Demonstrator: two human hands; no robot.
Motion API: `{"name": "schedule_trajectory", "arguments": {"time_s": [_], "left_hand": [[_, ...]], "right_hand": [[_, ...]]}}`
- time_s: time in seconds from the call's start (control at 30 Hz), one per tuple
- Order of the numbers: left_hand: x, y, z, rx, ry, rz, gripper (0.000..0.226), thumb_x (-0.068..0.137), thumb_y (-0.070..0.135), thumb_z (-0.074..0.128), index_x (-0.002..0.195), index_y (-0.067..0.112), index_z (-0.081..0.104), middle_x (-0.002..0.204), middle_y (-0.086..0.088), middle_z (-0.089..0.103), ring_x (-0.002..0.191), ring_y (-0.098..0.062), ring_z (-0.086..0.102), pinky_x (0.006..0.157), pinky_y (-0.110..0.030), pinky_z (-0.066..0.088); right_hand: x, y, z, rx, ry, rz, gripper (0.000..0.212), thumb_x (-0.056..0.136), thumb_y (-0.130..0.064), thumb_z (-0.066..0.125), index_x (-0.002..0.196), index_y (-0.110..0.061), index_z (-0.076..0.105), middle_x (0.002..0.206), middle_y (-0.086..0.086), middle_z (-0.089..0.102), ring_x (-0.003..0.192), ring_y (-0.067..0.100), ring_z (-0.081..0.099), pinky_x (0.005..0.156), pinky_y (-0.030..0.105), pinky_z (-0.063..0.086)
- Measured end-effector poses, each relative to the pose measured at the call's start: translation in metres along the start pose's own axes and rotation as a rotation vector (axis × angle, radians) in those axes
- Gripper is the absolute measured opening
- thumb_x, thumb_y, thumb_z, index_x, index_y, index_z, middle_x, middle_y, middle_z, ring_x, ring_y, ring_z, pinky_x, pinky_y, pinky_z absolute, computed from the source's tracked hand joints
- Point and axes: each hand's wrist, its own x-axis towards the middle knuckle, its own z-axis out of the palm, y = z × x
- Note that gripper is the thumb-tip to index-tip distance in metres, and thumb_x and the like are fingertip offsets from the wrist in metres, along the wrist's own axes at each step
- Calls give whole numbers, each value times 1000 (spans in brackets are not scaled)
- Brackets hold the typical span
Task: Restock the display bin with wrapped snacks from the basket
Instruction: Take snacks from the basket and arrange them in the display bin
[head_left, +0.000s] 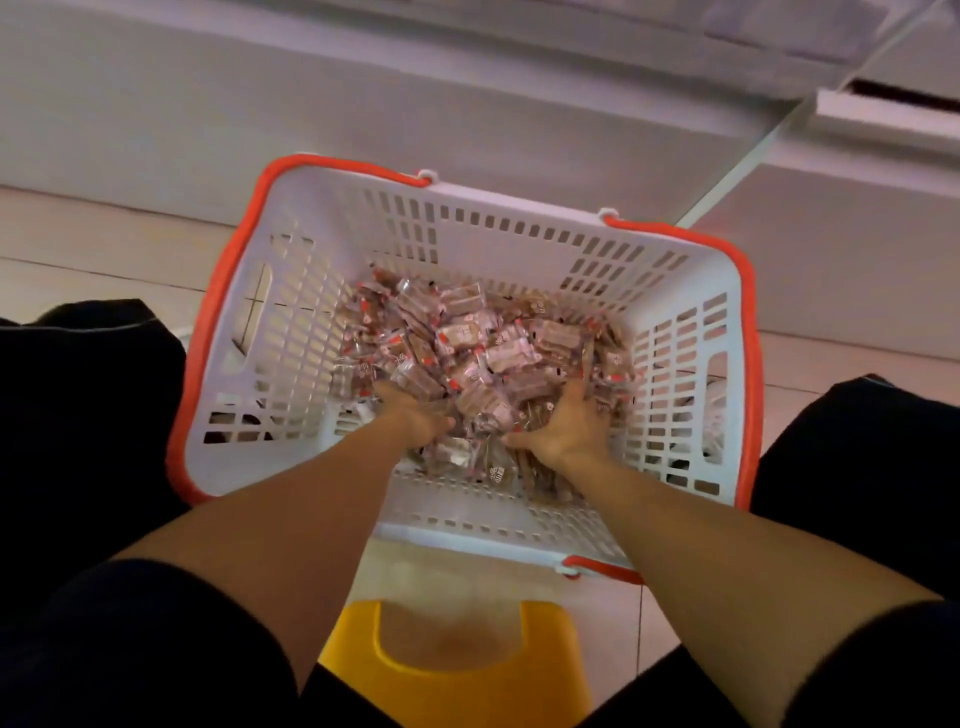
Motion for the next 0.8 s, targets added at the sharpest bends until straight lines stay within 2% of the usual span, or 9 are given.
{"name": "schedule_trajectory", "arguments": {"time_s": [0.07,0.17,0.23,0.33,0.4,0.47,0.53,0.63,0.8], "left_hand": [[1,0,7,-106,-68,-26,74,83,26,77,143,2,41,140,-24,51,128,-40,50,108,-52,41],[2,1,11,-315,66,37,61,78,15,81,130,-2,53,125,-23,62,114,-36,61,98,-52,50],[2,-1,11,-247,133,72,65,76,19,81,131,-1,52,123,-22,62,112,-37,62,96,-51,51],[-4,5,7,-155,84,134,46,79,21,78,116,-1,63,112,-22,68,103,-37,66,90,-49,55],[-12,10,2,124,28,164,36,90,28,67,119,6,66,119,-16,67,111,-32,63,97,-47,51],[-23,15,-2,496,-5,197,38,100,37,49,132,19,59,139,-5,56,133,-27,44,115,-56,26],[-30,11,-3,799,-125,218,44,98,40,50,139,24,54,148,1,47,145,-26,29,117,-64,2],[-40,8,-2,873,-273,309,45,92,25,64,135,16,58,148,-3,47,137,-25,41,117,-43,29],[-42,7,10,967,-220,394,48,92,11,63,138,7,52,142,-12,51,126,-27,53,106,-34,44]], "right_hand": [[2,-2,5,83,22,-13,125,55,-56,91,147,-18,14,149,17,38,134,40,40,104,50,44],[-4,-6,18,111,50,-43,125,55,-53,92,147,-23,13,150,19,32,131,40,42,103,51,45],[-6,-7,23,51,76,-66,116,59,-45,92,144,-30,15,143,18,39,123,40,50,96,53,50],[-2,-7,14,112,75,-107,83,71,-32,87,134,-25,33,122,13,58,104,36,62,89,48,55],[1,-7,4,152,51,-122,69,77,-22,84,132,-20,43,106,10,65,94,31,65,85,42,55],[1,-7,-4,178,25,-106,62,80,-15,81,132,-17,48,102,10,66,92,30,64,84,40,55],[2,-4,-7,199,-12,-56,61,82,-12,78,134,-15,47,116,13,63,103,32,62,90,41,54],[0,0,-7,225,-88,7,69,85,-10,76,144,-11,40,136,16,55,120,35,56,101,41,49],[-7,4,-3,209,-122,-55,79,88,-28,74,152,-10,31,151,13,43,135,35,43,109,39,37]]}}
